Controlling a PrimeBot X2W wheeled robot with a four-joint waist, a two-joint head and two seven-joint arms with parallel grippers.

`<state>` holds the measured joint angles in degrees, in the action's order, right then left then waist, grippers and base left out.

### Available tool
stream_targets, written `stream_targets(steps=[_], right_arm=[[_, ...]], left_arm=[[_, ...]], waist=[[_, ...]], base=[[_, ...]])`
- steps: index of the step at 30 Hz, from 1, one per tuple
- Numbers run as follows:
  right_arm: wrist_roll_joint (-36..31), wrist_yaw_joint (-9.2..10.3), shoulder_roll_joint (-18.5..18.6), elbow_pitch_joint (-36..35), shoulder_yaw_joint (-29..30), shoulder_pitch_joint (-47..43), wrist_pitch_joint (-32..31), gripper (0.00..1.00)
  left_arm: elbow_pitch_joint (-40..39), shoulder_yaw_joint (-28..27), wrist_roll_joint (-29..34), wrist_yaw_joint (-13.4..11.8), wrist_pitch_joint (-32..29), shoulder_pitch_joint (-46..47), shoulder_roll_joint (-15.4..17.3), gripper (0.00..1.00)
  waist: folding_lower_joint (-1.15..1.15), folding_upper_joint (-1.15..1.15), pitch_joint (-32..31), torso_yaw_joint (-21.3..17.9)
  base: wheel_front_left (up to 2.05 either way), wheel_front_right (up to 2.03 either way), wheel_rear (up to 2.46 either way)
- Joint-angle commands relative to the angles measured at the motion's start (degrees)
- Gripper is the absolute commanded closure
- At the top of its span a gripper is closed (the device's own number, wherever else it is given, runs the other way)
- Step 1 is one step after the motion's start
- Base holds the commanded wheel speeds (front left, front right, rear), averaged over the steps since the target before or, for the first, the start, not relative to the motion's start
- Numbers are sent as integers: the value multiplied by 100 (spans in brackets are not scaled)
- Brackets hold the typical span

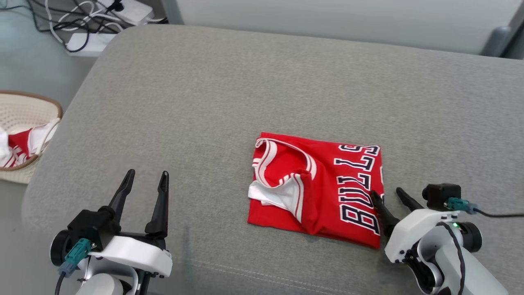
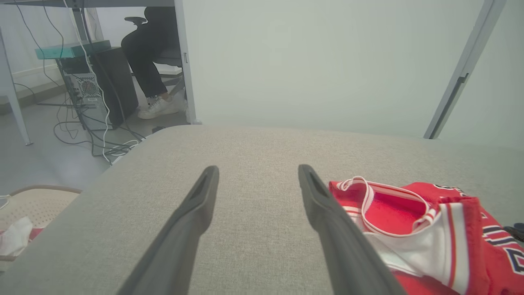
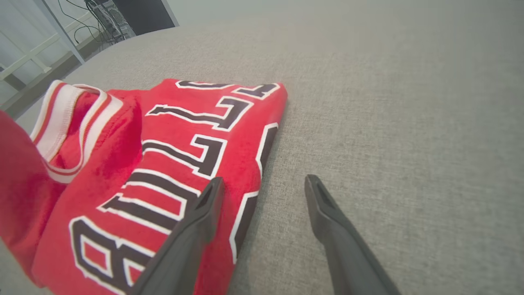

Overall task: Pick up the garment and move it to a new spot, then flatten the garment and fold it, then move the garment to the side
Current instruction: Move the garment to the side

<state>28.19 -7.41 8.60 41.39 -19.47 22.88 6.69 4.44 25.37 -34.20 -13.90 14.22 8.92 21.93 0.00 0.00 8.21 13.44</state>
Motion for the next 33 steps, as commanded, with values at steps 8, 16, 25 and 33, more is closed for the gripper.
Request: stream_targets(steps=[8,16,25,33], right_arm=[[1153,-8,-111,507,-693,657,-740,100],[1246,-8,747,-448,-1616,1050,-411,100],[842,-8,1822,-1756,-2105,1231,-608,100],[710,-8,2409,-2543,-1860,1127,-1005,100]], left_arm=[[45,-244,94,128,67,403,-34,0],[85,-379,185,219,75,378,-161,0],[14,-415,398,402,77,453,-300,0],[-16,-308,534,573,77,662,-334,0]], waist=[[0,0,217,408],[0,0,245,216],[0,0,231,-480],[0,0,402,-1256]], base=[[0,0,0],[0,0,0],[0,0,0],[0,0,0]])
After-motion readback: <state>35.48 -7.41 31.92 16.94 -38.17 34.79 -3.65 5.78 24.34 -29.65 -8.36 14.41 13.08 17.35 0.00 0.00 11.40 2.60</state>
